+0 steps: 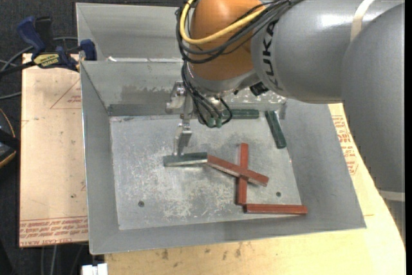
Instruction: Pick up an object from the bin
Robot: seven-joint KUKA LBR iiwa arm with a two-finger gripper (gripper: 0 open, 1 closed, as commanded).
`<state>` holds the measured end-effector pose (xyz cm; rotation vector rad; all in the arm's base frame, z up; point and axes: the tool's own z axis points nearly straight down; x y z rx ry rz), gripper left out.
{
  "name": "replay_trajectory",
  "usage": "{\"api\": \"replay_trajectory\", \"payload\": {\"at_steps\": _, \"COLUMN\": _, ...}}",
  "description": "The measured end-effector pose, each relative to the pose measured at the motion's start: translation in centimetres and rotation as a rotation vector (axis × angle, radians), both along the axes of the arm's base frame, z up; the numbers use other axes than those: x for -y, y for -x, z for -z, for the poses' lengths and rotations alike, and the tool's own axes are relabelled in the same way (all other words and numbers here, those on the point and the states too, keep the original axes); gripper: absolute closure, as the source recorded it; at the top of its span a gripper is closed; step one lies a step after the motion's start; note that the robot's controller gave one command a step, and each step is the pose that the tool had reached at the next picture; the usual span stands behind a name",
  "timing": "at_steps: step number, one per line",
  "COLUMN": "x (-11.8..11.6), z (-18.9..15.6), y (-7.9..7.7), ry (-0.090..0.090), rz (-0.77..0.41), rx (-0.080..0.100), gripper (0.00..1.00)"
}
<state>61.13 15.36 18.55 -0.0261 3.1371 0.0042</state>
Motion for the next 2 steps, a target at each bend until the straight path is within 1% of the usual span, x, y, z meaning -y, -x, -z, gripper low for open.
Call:
{"api": "replay_trajectory", "payload": {"at_steps": 1, "x": -0.1, "z": 7.5, "y": 3.3, "ry": 0.002, "rz": -0.200, "rx": 0.000, "gripper": 0.00}}
{"api": "replay_trajectory", "payload": {"at_steps": 2, "x": 5.4, "z": 10.5, "y": -3.4, "ry": -0.001, "rz": -0.287, "rx": 0.018, "gripper": 1.00}}
